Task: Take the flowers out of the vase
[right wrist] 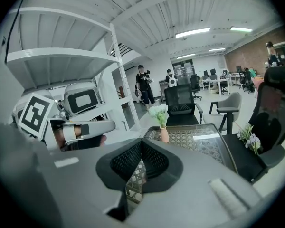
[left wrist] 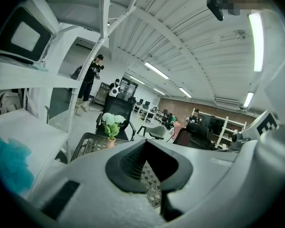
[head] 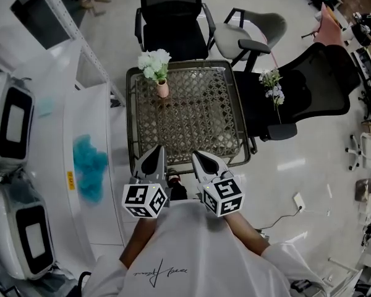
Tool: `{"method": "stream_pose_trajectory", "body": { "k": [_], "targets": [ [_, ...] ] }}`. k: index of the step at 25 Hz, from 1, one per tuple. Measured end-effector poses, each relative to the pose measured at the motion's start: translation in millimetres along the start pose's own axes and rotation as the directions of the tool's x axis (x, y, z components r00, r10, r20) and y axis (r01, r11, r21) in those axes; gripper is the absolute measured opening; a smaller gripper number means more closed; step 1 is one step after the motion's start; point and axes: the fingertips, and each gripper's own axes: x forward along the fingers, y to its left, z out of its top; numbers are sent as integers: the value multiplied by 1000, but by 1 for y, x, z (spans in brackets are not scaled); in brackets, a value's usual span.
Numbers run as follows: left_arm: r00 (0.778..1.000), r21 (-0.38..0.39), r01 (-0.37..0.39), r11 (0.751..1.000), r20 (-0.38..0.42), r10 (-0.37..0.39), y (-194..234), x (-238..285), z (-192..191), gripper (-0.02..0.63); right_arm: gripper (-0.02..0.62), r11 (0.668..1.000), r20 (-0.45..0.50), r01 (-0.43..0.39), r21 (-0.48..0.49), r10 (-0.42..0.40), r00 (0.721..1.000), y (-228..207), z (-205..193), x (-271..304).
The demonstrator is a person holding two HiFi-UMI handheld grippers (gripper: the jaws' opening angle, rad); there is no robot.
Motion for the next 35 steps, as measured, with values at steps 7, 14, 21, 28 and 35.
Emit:
{"method": "stream_pose_trajectory", "body": {
  "k": [7, 14, 21, 28, 35],
  "targets": [
    [999, 4, 36, 999, 36, -36, 22, 14, 19, -3, 8, 999, 36, 25, -27, -24, 999, 7, 21, 31],
    [998, 2, 51, 999, 29, -51, 39, 22, 25, -3, 8, 997, 39, 51, -50, -49, 998, 6, 31, 41],
    [1000, -15, 14, 1000, 4, -14, 59, 34, 21, -3, 8, 997, 36, 55, -62, -53, 998, 3, 35, 57],
    [999, -6, -11, 1000, 33, 11, 68, 44, 33, -3, 8, 996, 45, 47, -70, -44, 998, -8, 46, 77],
    [1000, -31, -26, 999, 15, 27, 72, 59, 22, -3, 8, 996, 19, 28, -83, -27, 999, -22, 46, 93]
  ]
}}
